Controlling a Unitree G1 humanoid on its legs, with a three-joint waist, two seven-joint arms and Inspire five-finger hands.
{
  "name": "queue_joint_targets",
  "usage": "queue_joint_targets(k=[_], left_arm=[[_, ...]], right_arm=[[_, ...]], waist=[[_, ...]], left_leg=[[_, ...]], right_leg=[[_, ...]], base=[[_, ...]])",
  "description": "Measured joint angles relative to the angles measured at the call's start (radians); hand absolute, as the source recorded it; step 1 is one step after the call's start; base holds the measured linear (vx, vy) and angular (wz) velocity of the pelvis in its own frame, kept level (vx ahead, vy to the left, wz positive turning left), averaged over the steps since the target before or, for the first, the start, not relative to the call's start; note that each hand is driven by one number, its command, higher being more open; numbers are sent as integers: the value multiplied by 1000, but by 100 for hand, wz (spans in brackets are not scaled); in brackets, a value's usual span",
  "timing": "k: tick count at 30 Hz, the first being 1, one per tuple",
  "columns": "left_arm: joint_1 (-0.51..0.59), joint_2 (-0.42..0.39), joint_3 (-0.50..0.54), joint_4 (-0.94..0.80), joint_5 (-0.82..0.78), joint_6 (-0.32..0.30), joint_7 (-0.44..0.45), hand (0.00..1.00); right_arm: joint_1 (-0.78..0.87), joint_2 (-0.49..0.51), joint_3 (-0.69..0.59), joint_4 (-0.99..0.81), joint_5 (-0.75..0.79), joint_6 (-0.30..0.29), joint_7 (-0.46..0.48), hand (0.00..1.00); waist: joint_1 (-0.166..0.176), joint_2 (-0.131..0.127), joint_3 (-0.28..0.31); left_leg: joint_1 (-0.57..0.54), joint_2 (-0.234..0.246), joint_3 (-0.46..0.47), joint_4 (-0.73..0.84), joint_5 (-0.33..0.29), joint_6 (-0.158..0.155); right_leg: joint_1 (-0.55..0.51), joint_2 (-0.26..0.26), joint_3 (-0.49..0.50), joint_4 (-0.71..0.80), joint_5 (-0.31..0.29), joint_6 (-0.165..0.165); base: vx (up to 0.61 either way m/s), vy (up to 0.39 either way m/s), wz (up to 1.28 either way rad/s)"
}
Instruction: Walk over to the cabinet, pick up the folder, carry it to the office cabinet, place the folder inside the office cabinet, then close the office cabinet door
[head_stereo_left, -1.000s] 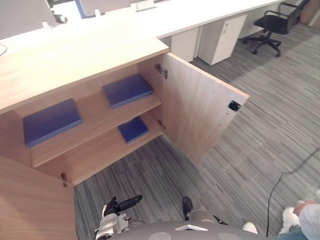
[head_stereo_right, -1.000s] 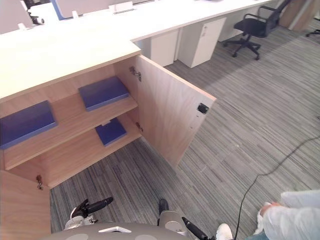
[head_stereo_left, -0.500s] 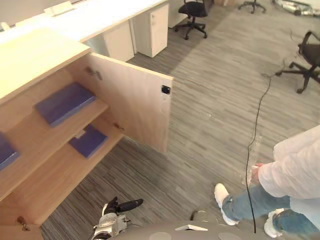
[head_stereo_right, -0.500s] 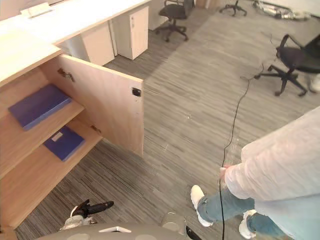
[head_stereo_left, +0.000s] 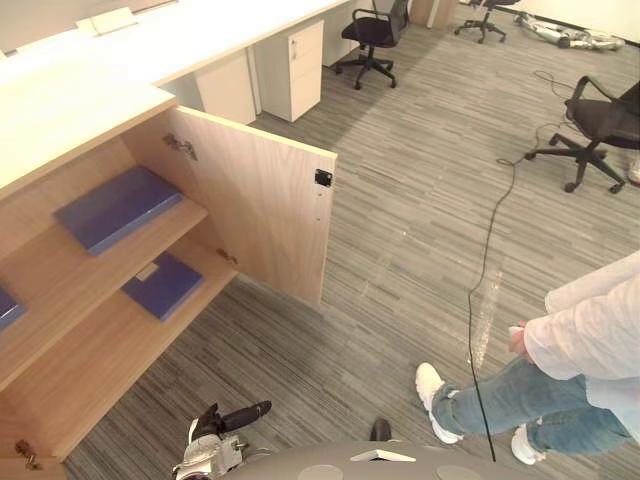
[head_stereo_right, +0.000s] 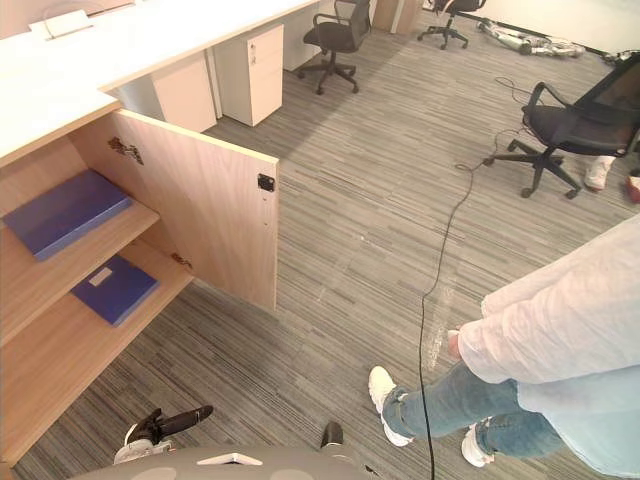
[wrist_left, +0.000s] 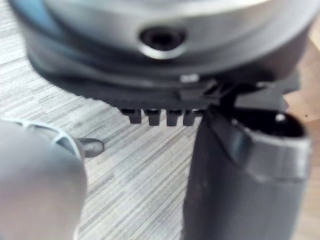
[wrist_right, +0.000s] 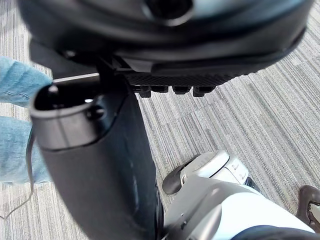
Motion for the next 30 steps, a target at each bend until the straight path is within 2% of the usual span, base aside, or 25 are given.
queue_joint_targets(k=[7, 14, 16, 18, 21, 27, 30], left_arm=[[4, 15, 0, 30, 4, 3, -2, 100], [25, 41, -2, 35, 13, 5, -1, 100], [25, 48, -25, 18, 19, 5, 10, 100], [19, 58, -94, -8, 52, 3, 21, 100], [-8, 58, -167, -22, 56, -11, 23, 100], [-14, 50, -198, -47, 93, -18, 23, 100], [-15, 50, -209, -49, 101, -18, 23, 100]], right_arm=[[-36, -13, -42, -10, 5, 2, -35, 100], [-117, -97, -31, -207, 41, 4, -90, 100], [-134, -130, 10, -286, 38, -1, -110, 100], [-163, -161, 44, -367, 32, -14, -131, 100], [-197, -162, 53, -387, 33, -20, -161, 100], [-193, -150, 62, -387, 32, -20, -174, 100], [-187, -150, 67, -389, 32, -21, -185, 100]], waist=[[0, 14, 1], [0, 35, 2], [0, 37, 1], [0, 39, 1], [1, 42, 1], [-24, 66, 1], [-25, 72, 3]], left_leg=[[-3, -14, -25, -2, -1, -2], [-3, -22, -32, -11, -2, 0], [-4, -22, -35, -11, -2, 0], [-4, -22, -39, -10, -2, 0], [-7, -21, -44, -5, -3, 1], [-5, -21, -43, 3, -12, 5], [-4, -20, -43, 8, -16, 4]], right_leg=[[8, -13, -16, 0, 1, 1], [7, -18, -19, 5, 5, 6], [7, -18, -20, 5, 5, 6], [7, -18, -22, 5, 5, 6], [8, -18, -25, 5, 5, 5], [12, -19, -21, 5, 5, 5], [13, -18, -16, 5, 5, 5]], base=[[-18, 8, 8], [3, 1, 0], [0, 0, 0], [0, 0, 0], [-8, -3, 1], [-2, 0, -1], [-21, -6, -5]])
